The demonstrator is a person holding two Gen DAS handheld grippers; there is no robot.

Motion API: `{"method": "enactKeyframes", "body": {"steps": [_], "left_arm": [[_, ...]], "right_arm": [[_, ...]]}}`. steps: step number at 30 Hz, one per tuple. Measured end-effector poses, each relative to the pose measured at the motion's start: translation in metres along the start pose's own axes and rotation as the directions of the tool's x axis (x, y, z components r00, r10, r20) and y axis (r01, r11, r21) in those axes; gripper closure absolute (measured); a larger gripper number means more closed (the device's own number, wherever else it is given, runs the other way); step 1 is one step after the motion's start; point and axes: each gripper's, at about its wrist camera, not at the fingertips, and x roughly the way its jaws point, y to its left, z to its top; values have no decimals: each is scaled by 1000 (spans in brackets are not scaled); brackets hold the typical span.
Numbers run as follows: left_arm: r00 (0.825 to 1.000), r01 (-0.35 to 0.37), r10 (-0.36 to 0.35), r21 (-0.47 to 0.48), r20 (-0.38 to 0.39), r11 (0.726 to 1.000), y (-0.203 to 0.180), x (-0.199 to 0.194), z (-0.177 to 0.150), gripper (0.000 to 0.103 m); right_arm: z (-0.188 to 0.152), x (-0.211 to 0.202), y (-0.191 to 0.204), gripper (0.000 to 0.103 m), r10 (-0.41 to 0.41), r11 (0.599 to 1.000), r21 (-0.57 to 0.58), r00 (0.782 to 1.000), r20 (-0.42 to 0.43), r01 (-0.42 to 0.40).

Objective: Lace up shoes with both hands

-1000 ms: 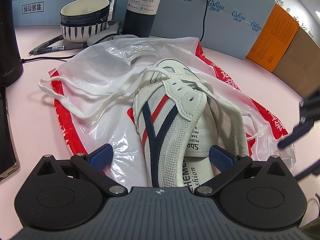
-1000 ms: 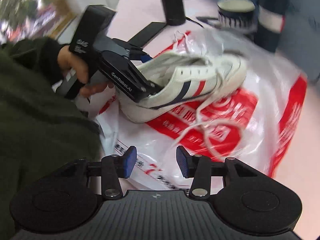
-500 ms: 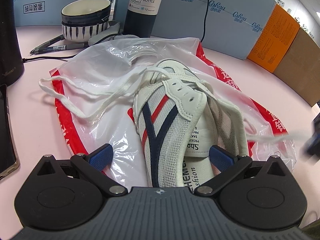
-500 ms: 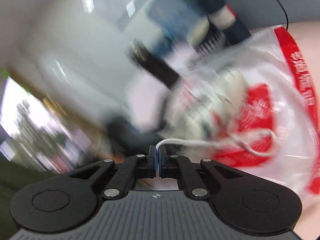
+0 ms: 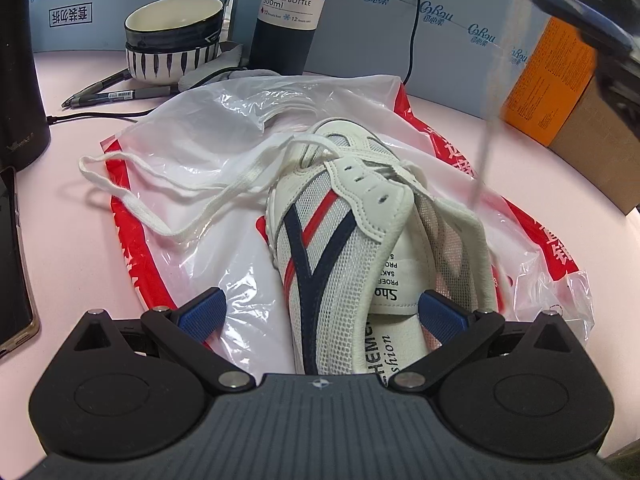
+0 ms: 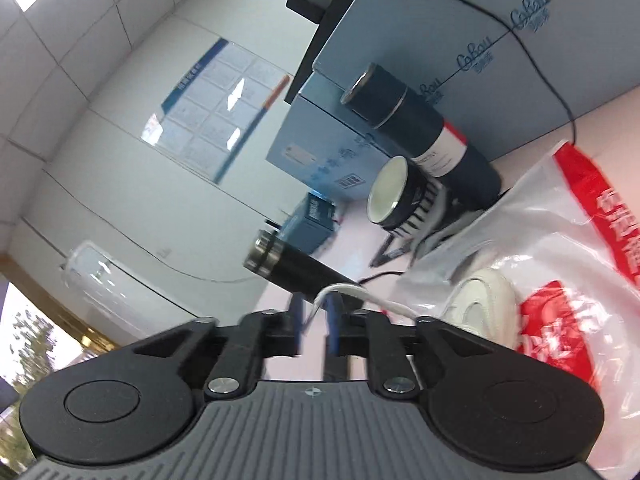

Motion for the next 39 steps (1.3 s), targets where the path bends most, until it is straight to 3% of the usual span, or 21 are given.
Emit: {"method": "enactKeyframes", "body": {"steps": [2, 4, 6, 11, 15, 19, 22, 23, 25, 27, 28, 29, 30, 32, 35, 39], "left_arm": [[1000, 0, 0, 1, -2, 1000, 0, 0, 0, 0], [1000, 0, 0, 0, -1, 1000, 0, 0, 0, 0], [1000, 0, 0, -2, 1, 1000, 0, 0, 0, 0], [1000, 0, 0, -4, 7, 1000, 0, 0, -1, 0], [1000, 0, 0, -5, 12, 1000, 1, -1, -1, 0], [1000, -1, 1, -6, 15, 1000, 0, -1, -1, 0], [1000, -4, 4, -7, 18, 1000, 0, -1, -2, 0], [1000, -4, 4, -7, 18, 1000, 0, -2, -2, 0], [1000, -3, 3, -6, 18, 1000, 0, -2, -2, 0], [1000, -3, 3, -4, 15, 1000, 0, -2, -1, 0], [1000, -2, 2, -2, 14, 1000, 0, -2, -1, 0], [1000, -2, 2, -1, 13, 1000, 0, -2, -1, 0], [1000, -1, 1, -1, 11, 1000, 0, -2, -1, 0], [1000, 1, -1, 2, 10, 1000, -1, -1, 0, 0], [1000, 5, -5, 3, 13, 1000, 0, -1, 0, 0], [1000, 6, -6, 1, 21, 1000, 0, -1, -1, 0]], "right_arm": [[5, 0, 2, 51, 55, 998, 21, 998, 19, -55], [8, -7, 8, 48, 71, 997, 1, 997, 41, -71], [8, -17, 11, 33, 57, 998, -23, 997, 59, -56], [7, -34, 9, 29, -3, 994, -105, 994, 113, 15], [0, -18, 8, 29, -113, 957, -261, 991, 73, 129], [-6, 19, 8, 29, -293, 817, -508, 955, 41, 273], [-4, 55, -1, 29, -382, 732, -616, 924, -16, 292], [-4, 68, -4, 32, -409, 703, -650, 912, -37, 289], [-12, 94, -7, 38, -486, 590, -755, 872, -50, 285], [-24, 116, -12, 54, -541, 480, -844, 838, -69, 240], [-30, 124, -16, 59, -566, 445, -869, 820, -87, 215], [-34, 128, -19, 68, -572, 435, -877, 814, -97, 202], [-35, 129, -22, 80, -567, 452, -869, 817, -107, 200], [-32, 127, -25, 93, -562, 487, -843, 820, -104, 227], [-25, 111, -27, 98, -543, 543, -805, 831, -120, 238], [-23, 82, -25, 98, -538, 563, -784, 836, -109, 260]]}}
